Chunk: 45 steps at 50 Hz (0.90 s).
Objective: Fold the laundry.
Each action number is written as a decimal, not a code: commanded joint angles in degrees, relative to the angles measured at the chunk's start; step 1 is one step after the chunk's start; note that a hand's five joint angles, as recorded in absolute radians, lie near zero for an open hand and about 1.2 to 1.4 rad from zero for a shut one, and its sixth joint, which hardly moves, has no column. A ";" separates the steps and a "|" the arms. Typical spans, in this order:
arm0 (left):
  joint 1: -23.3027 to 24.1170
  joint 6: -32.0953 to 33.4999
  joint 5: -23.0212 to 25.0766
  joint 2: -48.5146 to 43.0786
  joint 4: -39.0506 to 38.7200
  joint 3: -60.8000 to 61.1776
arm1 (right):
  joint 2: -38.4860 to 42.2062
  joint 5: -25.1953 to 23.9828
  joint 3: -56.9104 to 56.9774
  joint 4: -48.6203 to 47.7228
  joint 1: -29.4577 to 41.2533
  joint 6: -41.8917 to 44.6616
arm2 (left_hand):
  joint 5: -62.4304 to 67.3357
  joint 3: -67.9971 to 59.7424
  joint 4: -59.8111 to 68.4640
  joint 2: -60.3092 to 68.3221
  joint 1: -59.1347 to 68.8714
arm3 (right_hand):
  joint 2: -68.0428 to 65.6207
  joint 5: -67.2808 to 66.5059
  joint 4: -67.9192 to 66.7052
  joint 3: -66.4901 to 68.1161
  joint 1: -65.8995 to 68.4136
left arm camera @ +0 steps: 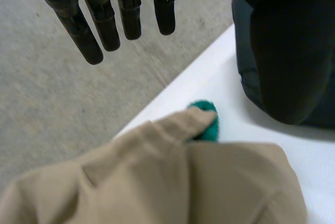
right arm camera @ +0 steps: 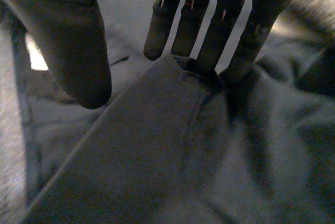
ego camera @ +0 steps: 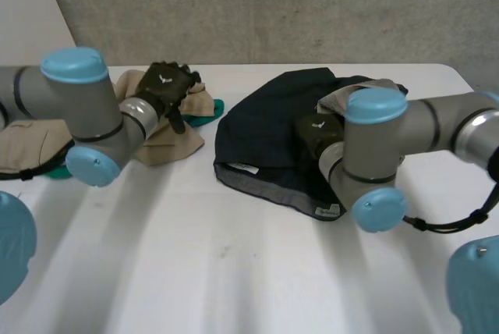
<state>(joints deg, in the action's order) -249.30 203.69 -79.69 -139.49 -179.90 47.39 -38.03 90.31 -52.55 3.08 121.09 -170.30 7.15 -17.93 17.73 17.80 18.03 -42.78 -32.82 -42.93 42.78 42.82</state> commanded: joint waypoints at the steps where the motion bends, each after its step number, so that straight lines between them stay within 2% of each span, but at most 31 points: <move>1: 0.31 -0.92 -1.43 5.88 2.71 0.07 | -8.45 -1.11 -3.00 0.07 -2.16 -1.34 | -3.74 4.52 -4.32 -4.39 -4.62 | -2.40 -2.36 -2.25 2.40 2.36; 5: 0.92 -2.51 -2.14 9.84 5.70 0.77 | -13.03 -0.67 -3.44 1.04 -3.57 -3.37 | -3.91 4.69 -4.49 -4.56 -4.79 | 3.16 3.20 3.31 -3.16 -3.20; 7: 1.01 -3.73 -2.49 12.74 7.98 1.74 | -15.23 -0.40 -3.53 3.32 -5.24 -4.16 | -3.91 4.69 -4.49 -4.56 -4.79 | 10.38 10.42 10.52 -10.38 -10.42; 10: 1.01 -5.49 -2.14 16.86 10.00 4.36 | -16.98 -0.84 -3.18 8.31 -7.26 -3.12 | -3.91 4.69 -4.49 -4.56 -4.79 | 14.10 14.14 14.24 -14.10 -14.14; 18: 1.01 -8.31 0.23 26.54 9.93 13.95 | -15.15 -1.63 -6.95 15.99 -9.55 4.27 | -6.77 7.55 -7.35 -7.42 -7.65 | 14.28 14.31 14.42 -14.28 -14.32; 23: 0.84 -8.22 2.16 28.39 8.43 17.82 | -12.51 -1.37 -11.08 12.22 -9.20 3.66 | -6.77 7.55 -7.35 -7.42 -7.65 | 14.28 14.31 14.42 -14.28 -14.32; 32: -0.31 -7.87 2.87 28.31 7.02 21.34 | -11.01 0.99 -18.55 -1.92 -8.32 0.85 | -6.77 7.55 -7.35 -7.42 -7.65 | 15.62 15.66 15.77 -15.62 -15.66; 34: -0.48 -7.96 3.04 28.39 6.76 21.52 | -11.19 2.40 -19.08 -3.69 -8.23 0.85 | -6.77 7.55 -7.35 -7.42 -7.65 | 10.78 10.81 10.92 -10.78 -10.82; 35: -0.66 -8.05 3.22 28.39 6.67 21.78 | -11.45 3.11 -19.26 -5.18 -8.23 0.76 | -6.77 7.55 -7.35 -7.42 -7.65 | -9.40 -9.37 -9.26 9.40 9.37; 37: -0.74 -8.13 3.31 28.39 6.50 21.87 | -11.80 3.20 -19.17 -5.72 -8.23 0.76 | -6.77 7.55 -7.35 -7.42 -7.65 | -37.07 -37.04 -36.93 37.07 37.03; 45: -0.83 -8.13 3.13 28.66 6.41 21.96 | -17.16 -4.09 -17.77 -2.03 -8.15 0.50 | -6.77 7.55 -7.35 -7.42 -7.65 | -37.22 -37.18 -37.07 37.22 37.18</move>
<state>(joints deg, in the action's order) -250.07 195.60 -76.42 -111.04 -173.45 69.42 -51.04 90.97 -71.43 -1.26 112.86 -169.71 2.95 -12.19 11.74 11.77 11.93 -67.40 -57.64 -67.68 64.73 65.20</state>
